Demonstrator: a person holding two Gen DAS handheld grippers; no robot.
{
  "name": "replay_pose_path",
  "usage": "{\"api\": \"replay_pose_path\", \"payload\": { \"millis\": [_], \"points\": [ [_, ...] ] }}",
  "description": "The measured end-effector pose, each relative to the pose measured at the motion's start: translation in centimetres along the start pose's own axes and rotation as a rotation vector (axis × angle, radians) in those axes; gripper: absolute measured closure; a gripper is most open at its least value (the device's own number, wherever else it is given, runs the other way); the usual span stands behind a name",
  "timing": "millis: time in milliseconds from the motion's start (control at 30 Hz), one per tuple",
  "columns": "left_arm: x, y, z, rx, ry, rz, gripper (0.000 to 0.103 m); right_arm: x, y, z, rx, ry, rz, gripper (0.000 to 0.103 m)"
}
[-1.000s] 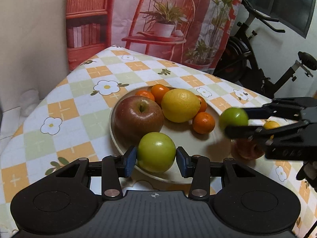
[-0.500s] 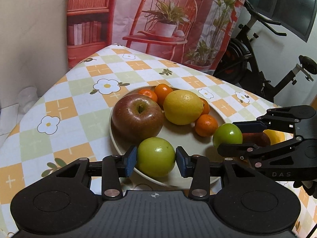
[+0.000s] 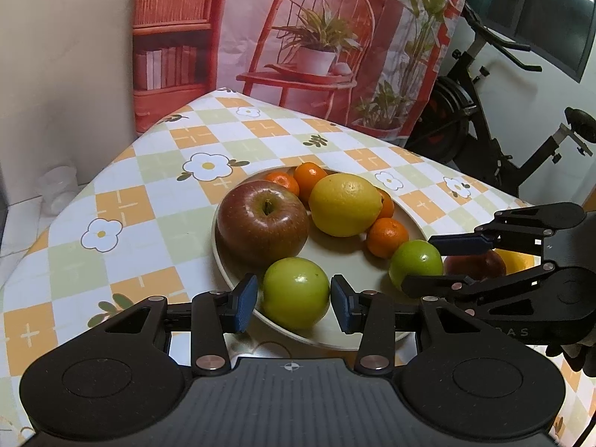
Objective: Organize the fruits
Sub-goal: 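Lower both green apples toward the plate rim, then set both green apples in the plate and open both grippers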
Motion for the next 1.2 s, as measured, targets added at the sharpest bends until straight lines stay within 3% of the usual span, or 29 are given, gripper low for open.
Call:
{"api": "replay_pose_path", "payload": {
  "millis": [300,467,667,1067,1200],
  "points": [
    [0.5,0.0,1.3,-0.044,0.002,0.032,0.057,0.8,-0.2,-0.3,0.026,-0.02,0.032,0.062],
    [1.3,-0.2,2.1,-0.088,-0.025,0.062,0.057,2.6,-1.9,-0.9,0.006,-0.033,0.128,0.063],
    [2.9,-0.4,3.1,-0.116,-0.069,0.11,0.058,3.9,-4.3,-3.0,0.004,-0.041,0.158,0.063],
    [3.3,-0.3,3.3,-0.108,-0.09,0.122,0.058,4.3,-4.9,-3.7,-0.002,-0.04,0.169,0.062],
    [2.9,-0.4,3.4,-0.106,-0.093,0.111,0.058,4.2,-5.0,-2.6,-0.04,-0.04,0.162,0.06]
  ]
}}
Point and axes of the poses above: each gripper's, at about its wrist camera, not at the fingertips, and z roughly against the way its jaws point, x to its left, y to its underside, the point moved 3 cm from there along -z, roughly the way its jaws point
